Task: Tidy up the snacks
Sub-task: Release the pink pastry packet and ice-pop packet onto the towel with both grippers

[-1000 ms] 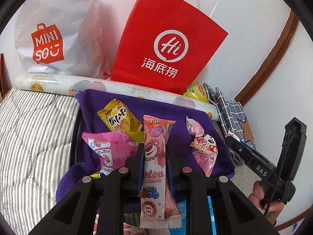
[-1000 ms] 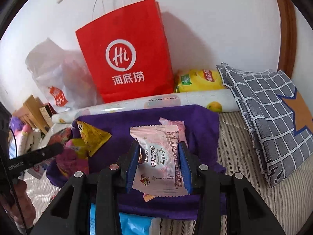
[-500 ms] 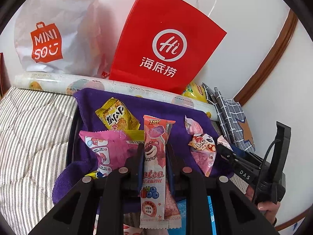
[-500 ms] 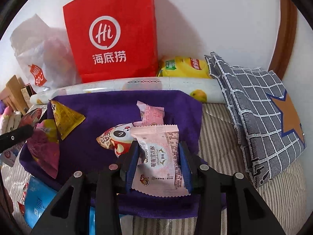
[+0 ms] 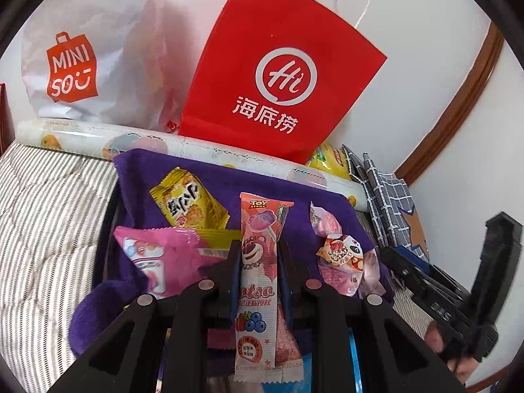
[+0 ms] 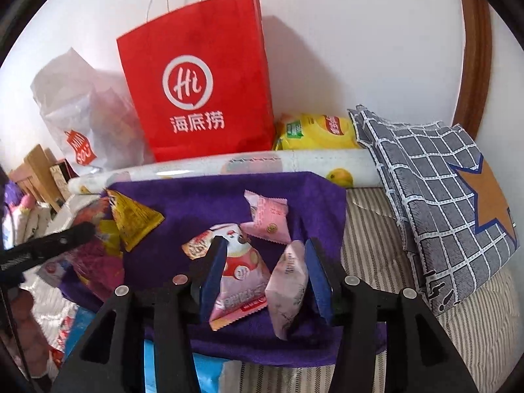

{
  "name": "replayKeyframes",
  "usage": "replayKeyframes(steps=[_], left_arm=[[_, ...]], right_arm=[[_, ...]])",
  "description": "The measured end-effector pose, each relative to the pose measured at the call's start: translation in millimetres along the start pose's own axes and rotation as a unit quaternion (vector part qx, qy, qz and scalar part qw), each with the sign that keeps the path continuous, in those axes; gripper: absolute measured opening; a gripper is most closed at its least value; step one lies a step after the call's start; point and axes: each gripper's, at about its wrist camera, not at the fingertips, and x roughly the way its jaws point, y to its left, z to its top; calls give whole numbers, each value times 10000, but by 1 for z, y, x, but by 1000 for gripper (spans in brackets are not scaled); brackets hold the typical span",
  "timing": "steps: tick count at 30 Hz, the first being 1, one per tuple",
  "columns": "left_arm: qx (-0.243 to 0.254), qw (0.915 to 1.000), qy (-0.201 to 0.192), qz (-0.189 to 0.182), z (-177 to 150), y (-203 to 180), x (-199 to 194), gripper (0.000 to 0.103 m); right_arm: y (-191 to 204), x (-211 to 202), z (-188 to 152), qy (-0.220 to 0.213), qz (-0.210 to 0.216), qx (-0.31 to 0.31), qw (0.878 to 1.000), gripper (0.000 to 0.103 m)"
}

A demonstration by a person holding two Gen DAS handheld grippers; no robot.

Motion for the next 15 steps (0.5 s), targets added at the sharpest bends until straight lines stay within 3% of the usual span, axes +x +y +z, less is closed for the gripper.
replayKeyframes(steps=[6,11,15], left_arm=[[49,9997,136,173,-5,-4,17,22],[97,9996,-44,252,-3,-4,10,24],[-52,9998,-135,164,0,2,2,41]], right_arm=[[-1,-5,1,35,277,164,9995,51],[-4,-10,0,14,379,284,9989,51],[-3,-8,-1,42,397,281,9988,51]])
